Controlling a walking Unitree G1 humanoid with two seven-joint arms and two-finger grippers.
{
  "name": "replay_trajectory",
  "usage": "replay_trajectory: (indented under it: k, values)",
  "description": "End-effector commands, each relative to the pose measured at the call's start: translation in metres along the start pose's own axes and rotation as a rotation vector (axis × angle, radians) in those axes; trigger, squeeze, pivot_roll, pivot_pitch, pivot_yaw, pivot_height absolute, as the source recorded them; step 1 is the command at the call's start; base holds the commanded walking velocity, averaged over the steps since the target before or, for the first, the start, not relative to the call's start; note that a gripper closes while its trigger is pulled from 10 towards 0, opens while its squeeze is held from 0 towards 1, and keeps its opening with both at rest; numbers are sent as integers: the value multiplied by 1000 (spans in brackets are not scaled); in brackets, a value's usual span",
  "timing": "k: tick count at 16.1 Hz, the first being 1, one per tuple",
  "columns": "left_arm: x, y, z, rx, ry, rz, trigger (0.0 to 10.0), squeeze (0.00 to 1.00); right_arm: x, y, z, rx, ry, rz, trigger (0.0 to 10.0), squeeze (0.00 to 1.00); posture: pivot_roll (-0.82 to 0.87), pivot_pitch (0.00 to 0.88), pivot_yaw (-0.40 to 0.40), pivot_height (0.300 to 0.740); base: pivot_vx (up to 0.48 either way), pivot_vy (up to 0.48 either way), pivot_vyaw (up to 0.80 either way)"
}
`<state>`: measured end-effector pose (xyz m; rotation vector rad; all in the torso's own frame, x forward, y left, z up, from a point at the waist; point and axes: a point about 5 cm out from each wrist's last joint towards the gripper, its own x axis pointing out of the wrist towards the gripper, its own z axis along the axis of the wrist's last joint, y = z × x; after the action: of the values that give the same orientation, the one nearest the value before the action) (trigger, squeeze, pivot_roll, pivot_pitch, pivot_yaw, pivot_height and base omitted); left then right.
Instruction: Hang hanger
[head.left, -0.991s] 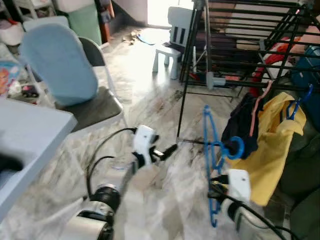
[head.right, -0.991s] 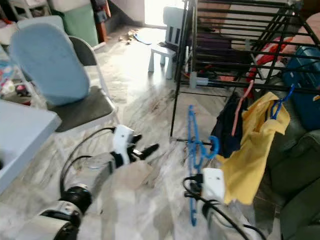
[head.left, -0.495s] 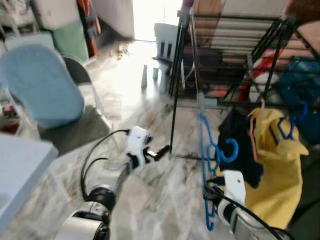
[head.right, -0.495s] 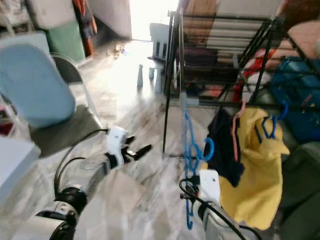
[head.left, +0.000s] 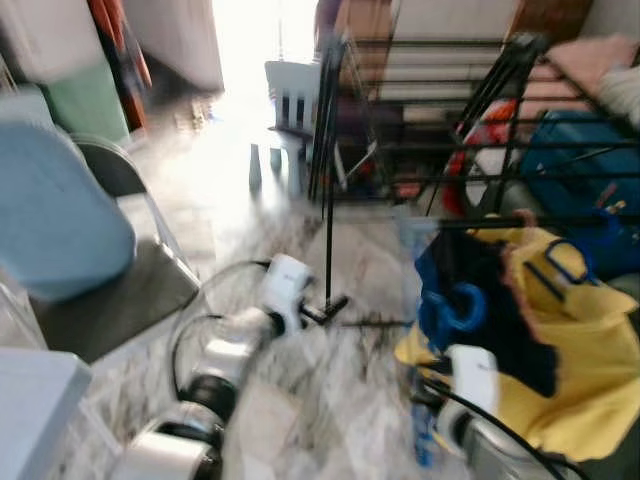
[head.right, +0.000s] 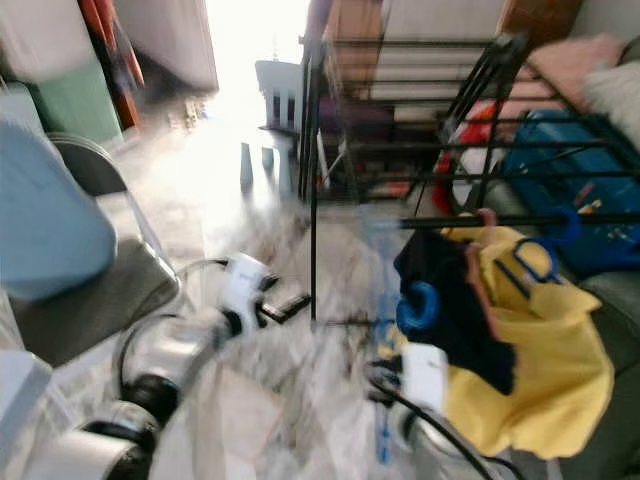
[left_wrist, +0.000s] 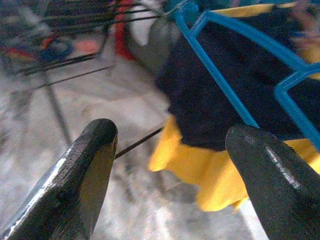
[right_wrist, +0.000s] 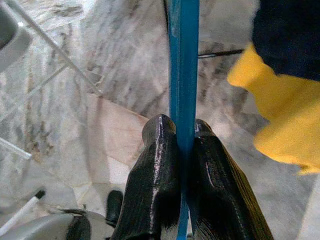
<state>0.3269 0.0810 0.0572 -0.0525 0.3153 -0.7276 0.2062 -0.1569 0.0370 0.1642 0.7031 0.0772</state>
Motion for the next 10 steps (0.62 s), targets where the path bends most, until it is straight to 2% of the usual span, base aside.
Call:
replay_trajectory:
  k: [1, 3, 10]
  values:
    - [7, -10, 4, 8, -12, -31, 10000, 0, -2, -7, 6, 0, -21, -26, 10000, 0, -61, 0, -31, 740, 0, 0, 0]
    - [7, -11, 4, 11, -15, -46, 10000, 0, -1, -9, 8, -6, -22, -24, 10000, 0, -60, 0, -30, 740, 0, 0, 0]
    - [7, -13, 4, 2, -20, -67, 10000, 0, -2, -13, 11, -17, -48, -58, 10000, 0, -64, 0, -29, 740, 293, 0, 0]
